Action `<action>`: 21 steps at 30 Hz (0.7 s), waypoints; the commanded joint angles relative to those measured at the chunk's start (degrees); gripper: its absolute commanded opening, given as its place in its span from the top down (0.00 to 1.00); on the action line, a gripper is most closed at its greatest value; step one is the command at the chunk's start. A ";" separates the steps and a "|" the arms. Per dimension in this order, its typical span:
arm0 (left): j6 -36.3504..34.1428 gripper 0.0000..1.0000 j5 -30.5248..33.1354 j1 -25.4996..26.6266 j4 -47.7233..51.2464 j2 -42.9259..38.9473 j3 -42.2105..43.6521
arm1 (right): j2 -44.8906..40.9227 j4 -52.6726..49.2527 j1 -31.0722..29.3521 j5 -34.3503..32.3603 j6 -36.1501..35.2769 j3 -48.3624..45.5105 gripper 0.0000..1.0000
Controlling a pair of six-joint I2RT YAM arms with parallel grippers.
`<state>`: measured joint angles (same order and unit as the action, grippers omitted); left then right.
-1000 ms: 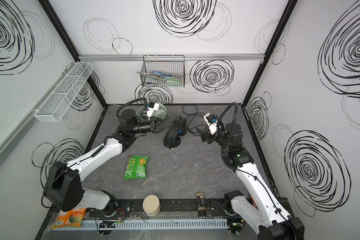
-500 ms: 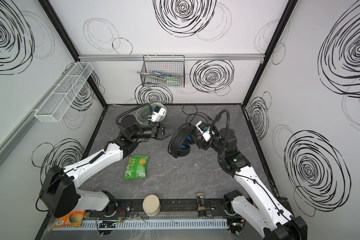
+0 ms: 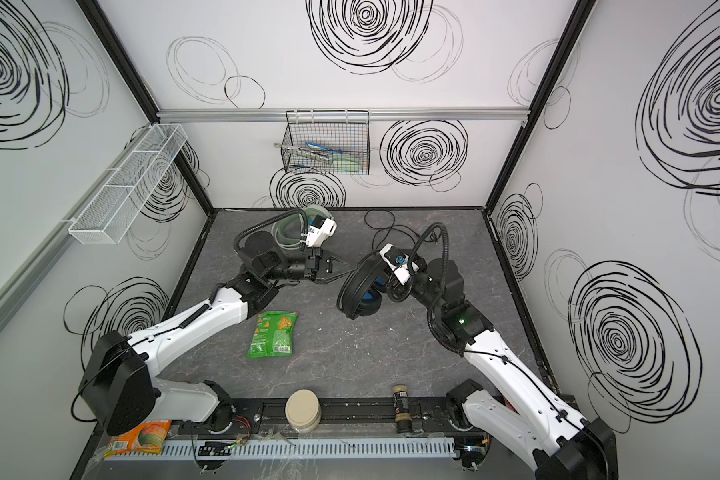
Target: Wrap the headphones
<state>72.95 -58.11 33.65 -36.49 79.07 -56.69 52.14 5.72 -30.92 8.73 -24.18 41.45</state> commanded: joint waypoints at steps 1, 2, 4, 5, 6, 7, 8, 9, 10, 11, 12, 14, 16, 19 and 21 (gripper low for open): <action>-0.64 1.00 -1.37 0.28 -4.16 -1.54 -0.89 | 0.46 2.83 -0.57 -1.74 -0.46 1.55 0.40; -1.11 1.00 -1.29 0.34 -3.28 -1.55 -0.88 | 0.57 2.96 -0.60 -1.95 -0.40 1.63 0.42; -1.61 1.00 -1.38 0.45 -2.63 -1.57 -0.88 | 0.85 3.11 -0.59 -1.89 -0.30 2.04 0.48; -1.80 1.00 -1.37 0.53 -2.46 -1.61 -0.98 | 0.94 3.22 -0.60 -1.80 -0.27 2.22 0.52; -1.88 1.00 -1.34 0.49 -2.09 -1.59 -0.97 | 0.94 3.25 -0.57 -1.87 -0.25 2.30 0.55; -2.17 1.00 -1.30 0.47 -1.65 -1.56 -1.01 | 0.95 3.35 -0.56 -2.01 -0.12 2.38 0.59; -2.49 1.00 -1.23 0.45 -1.11 -1.46 -1.18 | 0.95 3.51 -0.61 -2.20 -0.16 2.40 0.62; -2.80 1.00 -1.19 0.51 -0.72 -1.38 -1.32 | 0.94 3.42 -0.69 -2.30 -0.08 2.45 0.65; -3.07 1.00 -1.17 0.54 -0.48 -1.22 -1.57 | 0.94 3.29 -0.77 -2.40 -0.16 2.57 0.69; -3.51 1.00 -0.96 0.47 0.18 -1.09 -1.88 | 0.94 3.10 -0.76 -2.40 -0.15 2.73 0.72; -4.10 1.00 -0.63 0.45 1.01 -0.94 -2.17 | 0.94 2.79 -0.74 -2.51 -0.16 2.87 0.74; -5.82 0.90 0.28 0.20 3.92 -0.65 -2.79 | 1.33 1.64 -0.74 -2.92 0.15 3.69 0.80; -7.81 0.74 1.27 -0.16 6.85 -0.56 -3.41 | 1.68 0.73 -0.73 -3.48 0.47 4.38 0.86; -12.30 0.49 4.09 -1.44 12.59 -1.05 -4.83 | 2.24 -0.20 -0.73 -4.86 1.65 4.99 0.91; -19.68 0.37 8.92 -2.97 22.27 -2.12 -7.18 | 3.22 -1.67 -0.74 -6.89 2.56 5.83 0.96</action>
<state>62.87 -54.74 32.67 -23.46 79.02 -60.31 54.92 3.46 -31.55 4.56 -23.40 43.75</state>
